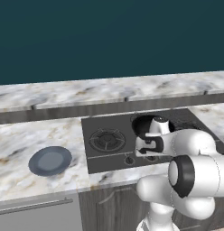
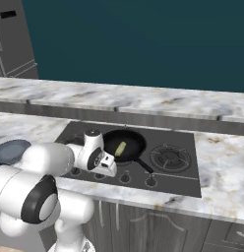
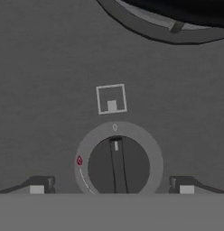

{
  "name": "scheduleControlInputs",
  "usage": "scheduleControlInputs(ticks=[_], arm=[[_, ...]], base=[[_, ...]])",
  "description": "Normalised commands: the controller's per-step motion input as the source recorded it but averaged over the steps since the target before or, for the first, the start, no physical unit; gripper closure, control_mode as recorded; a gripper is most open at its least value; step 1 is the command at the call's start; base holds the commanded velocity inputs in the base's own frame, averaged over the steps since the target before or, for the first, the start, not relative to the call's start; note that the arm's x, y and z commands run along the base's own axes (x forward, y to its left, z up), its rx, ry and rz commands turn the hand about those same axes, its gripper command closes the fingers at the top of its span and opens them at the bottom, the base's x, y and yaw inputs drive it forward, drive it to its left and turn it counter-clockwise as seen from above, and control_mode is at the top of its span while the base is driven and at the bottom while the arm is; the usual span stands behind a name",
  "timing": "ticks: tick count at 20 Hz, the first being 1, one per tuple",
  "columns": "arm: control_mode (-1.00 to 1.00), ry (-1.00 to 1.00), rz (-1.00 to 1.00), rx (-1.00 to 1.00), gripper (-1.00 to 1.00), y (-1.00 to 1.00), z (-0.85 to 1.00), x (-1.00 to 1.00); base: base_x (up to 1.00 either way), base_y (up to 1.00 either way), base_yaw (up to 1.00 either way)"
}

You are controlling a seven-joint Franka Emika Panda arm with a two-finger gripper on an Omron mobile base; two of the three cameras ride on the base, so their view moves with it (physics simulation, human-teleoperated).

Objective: Pick up the butter stick and place it in the pan. Then turn on the burner for the pan.

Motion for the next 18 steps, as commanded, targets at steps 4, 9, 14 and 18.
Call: scheduleControlInputs(ticks=[4,9,14,18], arm=[[-1.0,0.0,0.0,0.0,-1.0,0.0,-0.2,0.0],[-1.0,0.0,0.0,0.0,1.0,0.0,-0.3,0.0],[-1.0,0.0,0.0,0.0,1.0,0.13,-0.33,0.0],[-1.0,0.0,0.0,0.0,1.0,0.12,-0.2,-0.22]], base=[[0.0,0.0,0.0],[0.0,0.0,0.0],[0.0,0.0,0.0],[0.0,0.0,0.0]])
